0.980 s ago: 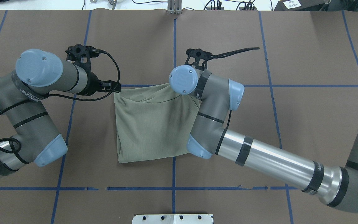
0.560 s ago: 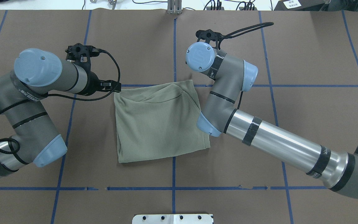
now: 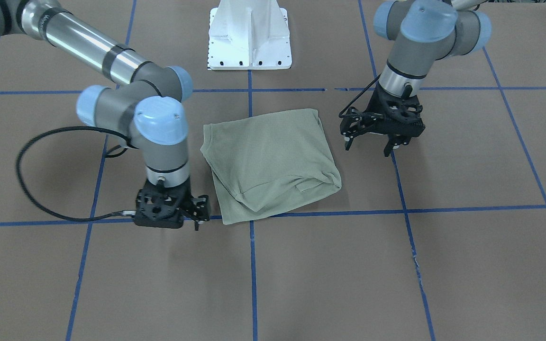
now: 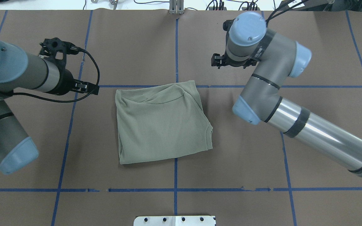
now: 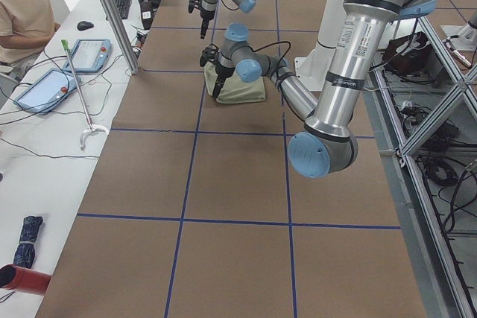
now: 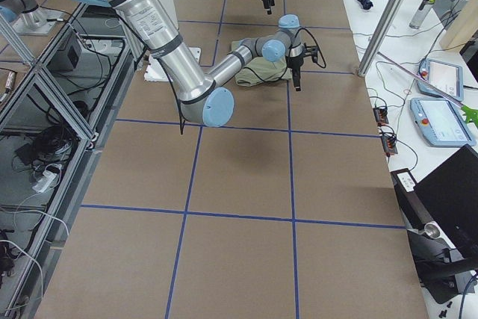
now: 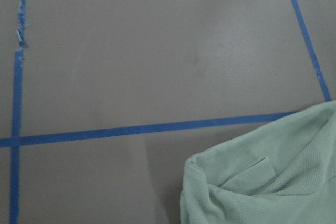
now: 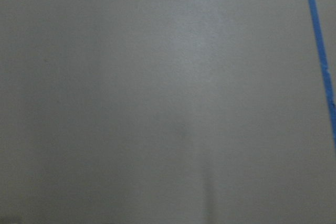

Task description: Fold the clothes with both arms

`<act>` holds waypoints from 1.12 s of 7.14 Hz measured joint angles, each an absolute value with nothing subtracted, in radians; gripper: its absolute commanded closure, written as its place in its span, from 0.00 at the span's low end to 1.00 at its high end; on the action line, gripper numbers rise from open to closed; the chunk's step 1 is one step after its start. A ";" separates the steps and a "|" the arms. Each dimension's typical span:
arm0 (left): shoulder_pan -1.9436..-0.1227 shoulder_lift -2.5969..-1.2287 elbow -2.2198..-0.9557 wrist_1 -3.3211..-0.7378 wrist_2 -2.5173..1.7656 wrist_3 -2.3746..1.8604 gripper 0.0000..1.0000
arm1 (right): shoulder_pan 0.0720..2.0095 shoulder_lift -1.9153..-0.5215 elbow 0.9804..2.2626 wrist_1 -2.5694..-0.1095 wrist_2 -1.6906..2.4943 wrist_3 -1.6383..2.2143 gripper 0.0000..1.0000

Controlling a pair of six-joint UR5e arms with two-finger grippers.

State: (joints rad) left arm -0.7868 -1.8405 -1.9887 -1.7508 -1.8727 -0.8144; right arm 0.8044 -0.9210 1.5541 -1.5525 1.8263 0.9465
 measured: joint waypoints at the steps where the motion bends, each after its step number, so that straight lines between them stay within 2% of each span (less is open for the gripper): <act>1: -0.857 -1.783 -2.015 -1.728 -1.911 -0.686 0.00 | 0.888 -0.993 1.668 -1.657 1.911 0.794 0.00; 2: -0.940 -1.727 -2.023 -1.720 -1.966 -0.556 0.00 | 0.987 -1.065 1.732 -1.718 2.003 0.643 0.00; 5: -1.132 -1.551 -2.007 -1.716 -2.120 -0.403 0.00 | 1.253 -1.317 1.766 -1.747 2.224 0.249 0.00; 8: -1.306 -1.476 -1.923 -1.695 -2.233 -0.231 0.00 | 1.419 -1.535 1.797 -1.736 2.254 0.073 0.00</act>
